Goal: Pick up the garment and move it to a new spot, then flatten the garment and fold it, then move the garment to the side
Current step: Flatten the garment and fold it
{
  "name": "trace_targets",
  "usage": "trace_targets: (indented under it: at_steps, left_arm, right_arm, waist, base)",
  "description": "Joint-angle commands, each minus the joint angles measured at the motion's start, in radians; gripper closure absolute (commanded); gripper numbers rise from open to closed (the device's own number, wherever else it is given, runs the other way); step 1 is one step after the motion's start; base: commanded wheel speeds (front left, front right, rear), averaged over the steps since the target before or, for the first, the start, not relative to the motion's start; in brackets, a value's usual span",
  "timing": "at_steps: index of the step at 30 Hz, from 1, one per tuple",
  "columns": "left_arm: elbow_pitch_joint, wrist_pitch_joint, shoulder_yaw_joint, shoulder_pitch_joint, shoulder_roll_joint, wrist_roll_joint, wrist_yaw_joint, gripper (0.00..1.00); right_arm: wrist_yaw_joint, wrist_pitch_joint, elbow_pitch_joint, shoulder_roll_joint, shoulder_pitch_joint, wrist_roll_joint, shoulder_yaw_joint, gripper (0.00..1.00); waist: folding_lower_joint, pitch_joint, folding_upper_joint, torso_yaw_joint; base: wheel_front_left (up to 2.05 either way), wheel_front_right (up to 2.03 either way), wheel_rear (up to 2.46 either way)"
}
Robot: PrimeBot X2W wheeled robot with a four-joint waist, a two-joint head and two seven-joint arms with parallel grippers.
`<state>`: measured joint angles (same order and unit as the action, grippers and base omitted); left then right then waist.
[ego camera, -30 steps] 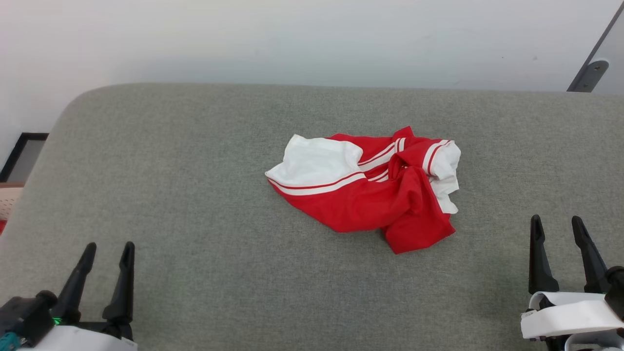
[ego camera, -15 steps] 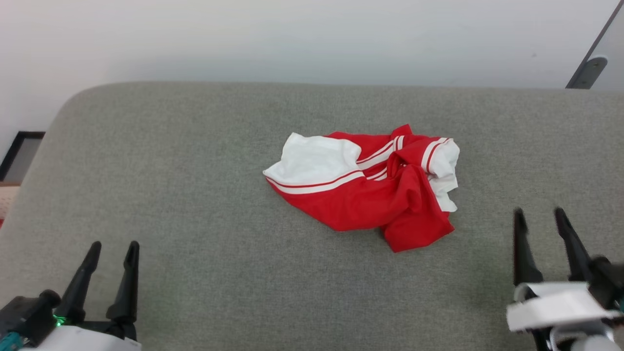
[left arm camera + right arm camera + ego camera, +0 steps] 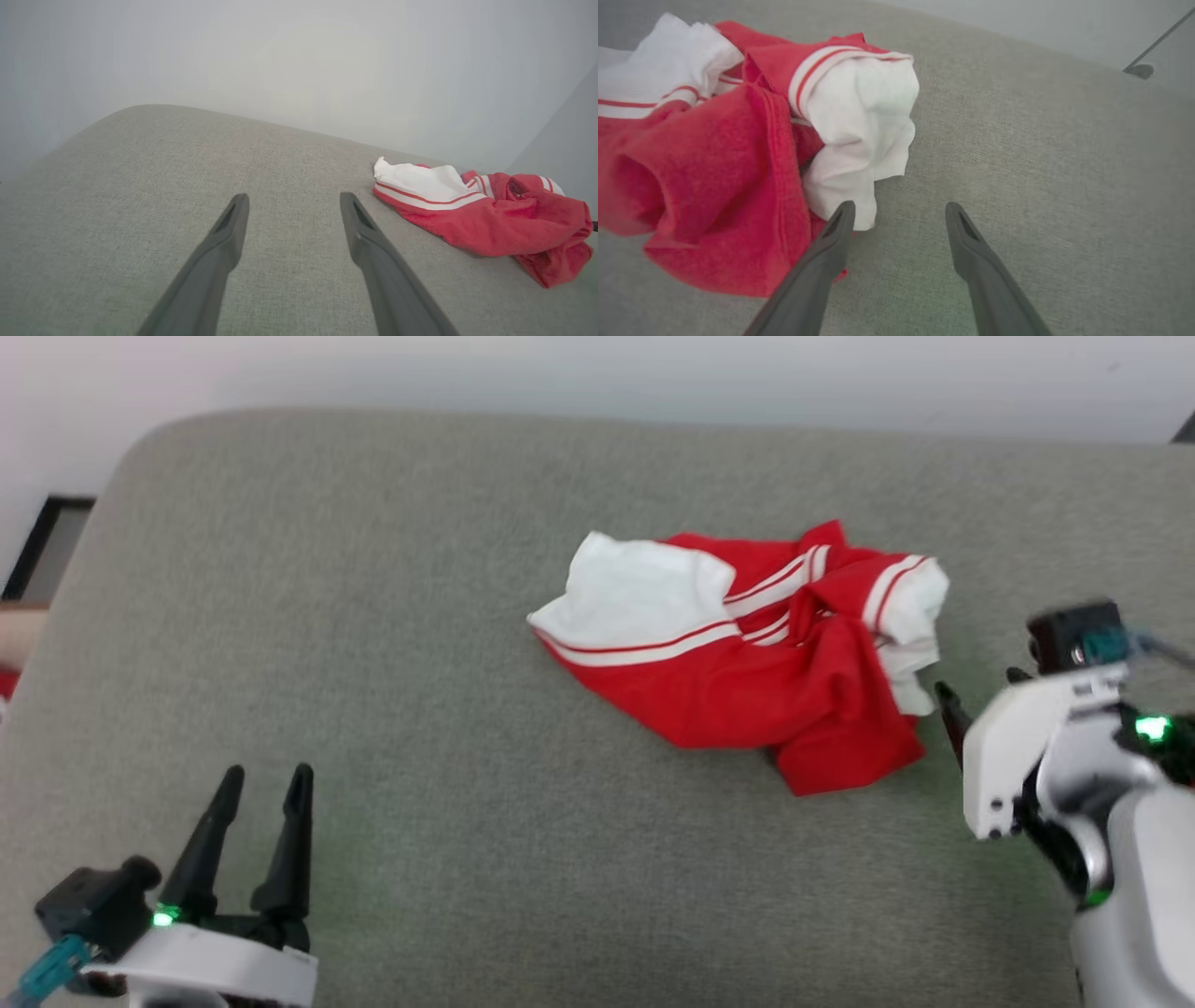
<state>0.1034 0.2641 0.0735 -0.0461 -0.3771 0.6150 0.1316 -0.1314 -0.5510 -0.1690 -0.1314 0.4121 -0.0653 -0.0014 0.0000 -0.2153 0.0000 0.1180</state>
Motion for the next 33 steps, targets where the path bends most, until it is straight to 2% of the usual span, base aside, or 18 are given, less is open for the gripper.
trace_targets:
  at_steps: [1,5,9,17,22,23,24,25,26,33]
  left_arm:
    - [0.004,0.0,0.005,-0.017,0.007,0.006,-0.002,0.0]
    - [0.013,0.0,0.023,-0.047,0.016,0.022,-0.002,0.0]
    - [0.017,0.0,0.042,-0.079,0.02,0.033,-0.002,0.0]
    - [0.02,0.0,0.067,-0.126,0.025,0.055,-0.002,0.0]
    - [0.023,0.0,0.079,-0.146,0.027,0.064,-0.002,0.0]
    - [0.023,0.0,0.079,-0.149,0.028,0.066,-0.002,0.0]
    - [0.024,0.0,0.078,-0.152,0.029,0.067,-0.002,0.0]
    - [0.024,0.0,0.077,-0.153,0.029,0.07,-0.002,0.0]
    - [0.025,0.0,0.076,-0.153,0.029,0.07,-0.002,0.0]
    - [0.021,0.0,0.058,-0.133,0.018,0.069,-0.002,0.0]
  right_arm:
    - [0.001,-0.075,0.006,-0.012,0.036,-0.023,0.011,0.0]
    - [0.001,-0.286,0.03,-0.045,0.113,-0.068,0.034,0.0]
    - [0.001,-0.405,0.029,-0.055,0.171,-0.073,0.02,0.0]
    - [0.001,-0.462,0.02,-0.017,0.223,0.002,-0.062,0.0]
    - [0.001,-0.471,-0.014,0.005,0.225,0.023,-0.059,0.0]
    - [0.001,-0.469,-0.019,0.008,0.224,0.025,-0.056,0.33]
    - [0.001,-0.47,-0.023,0.011,0.22,0.028,-0.055,0.57]
    - [0.001,-0.472,-0.026,0.013,0.215,0.03,-0.052,0.69]
    - [0.001,-0.467,-0.025,0.008,0.213,0.03,-0.052,1.0]
    - [0.002,-0.443,0.044,-0.044,0.186,0.018,-0.103,1.0]
  waist:
    - [0.0,-0.056,0.0,0.038]
    - [0.0,-0.1,0.0,0.055]
    - [0.0,-0.136,0.0,0.072]
    - [0.0,-0.199,0.0,0.098]
    - [0.0,-0.226,0.0,0.102]
    - [0.0,-0.228,0.0,0.102]
    - [0.0,-0.23,0.0,0.101]
    - [0.0,-0.23,0.0,0.1]
    - [0.0,-0.229,0.0,0.098]
    - [0.0,-0.212,0.0,0.062]
  base:
    - [0.0,0.0,0.0]
    - [0.0,0.0,0.0]
    - [0.0,0.0,0.0]
    - [0.0,0.0,0.0]
    - [0.0,0.0,0.0]
    - [0.0,0.0,0.0]
    - [0.0,0.0,0.0]
    - [0.0,0.0,0.0]
    - [0.0,0.0,0.0]
    - [0.0,0.0,0.0]
